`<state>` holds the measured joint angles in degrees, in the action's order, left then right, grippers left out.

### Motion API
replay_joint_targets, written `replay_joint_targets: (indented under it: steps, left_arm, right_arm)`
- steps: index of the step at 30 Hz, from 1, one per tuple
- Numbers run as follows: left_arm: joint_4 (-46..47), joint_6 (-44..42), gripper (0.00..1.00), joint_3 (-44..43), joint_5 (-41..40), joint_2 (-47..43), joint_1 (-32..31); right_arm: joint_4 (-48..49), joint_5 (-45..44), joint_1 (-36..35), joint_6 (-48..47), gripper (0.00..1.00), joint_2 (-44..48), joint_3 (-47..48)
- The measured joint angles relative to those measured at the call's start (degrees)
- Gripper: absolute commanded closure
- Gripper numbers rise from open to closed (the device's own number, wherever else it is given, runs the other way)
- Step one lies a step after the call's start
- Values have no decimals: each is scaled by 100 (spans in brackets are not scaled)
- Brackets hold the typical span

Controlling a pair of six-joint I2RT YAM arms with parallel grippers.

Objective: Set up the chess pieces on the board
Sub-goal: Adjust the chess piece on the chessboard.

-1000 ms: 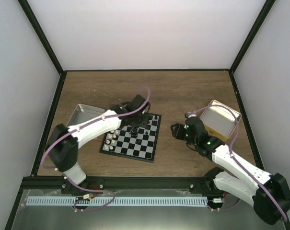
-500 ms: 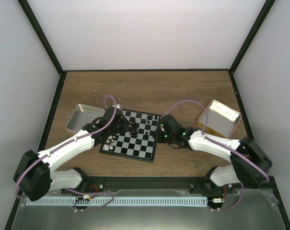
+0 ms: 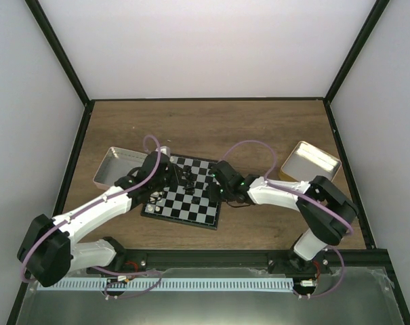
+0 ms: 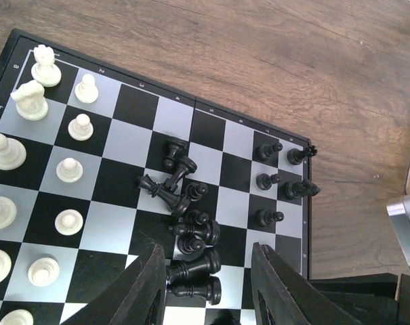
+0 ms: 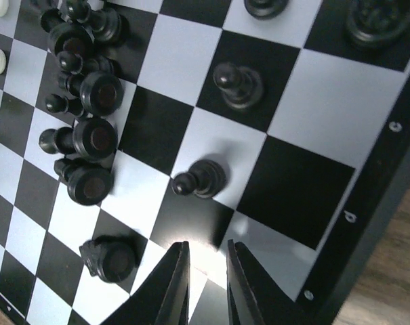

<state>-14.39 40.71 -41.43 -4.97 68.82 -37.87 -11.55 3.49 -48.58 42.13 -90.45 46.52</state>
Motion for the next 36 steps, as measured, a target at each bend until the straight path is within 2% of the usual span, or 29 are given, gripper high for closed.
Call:
replay_joint_targets:
  steps: [12, 28, 36]
  left_arm:
    - [142, -22, 62, 103, 101, 0, 111]
    - [146, -22, 62, 129, 122, 2, 153]
    - [144, -22, 63, 129, 118, 11, 162]
  right_arm:
    - [284, -94, 0, 125, 88, -455, 247]
    - [295, -291, 0, 44, 87, -466, 273]
    - [275, -85, 0, -105, 86, -291, 245]
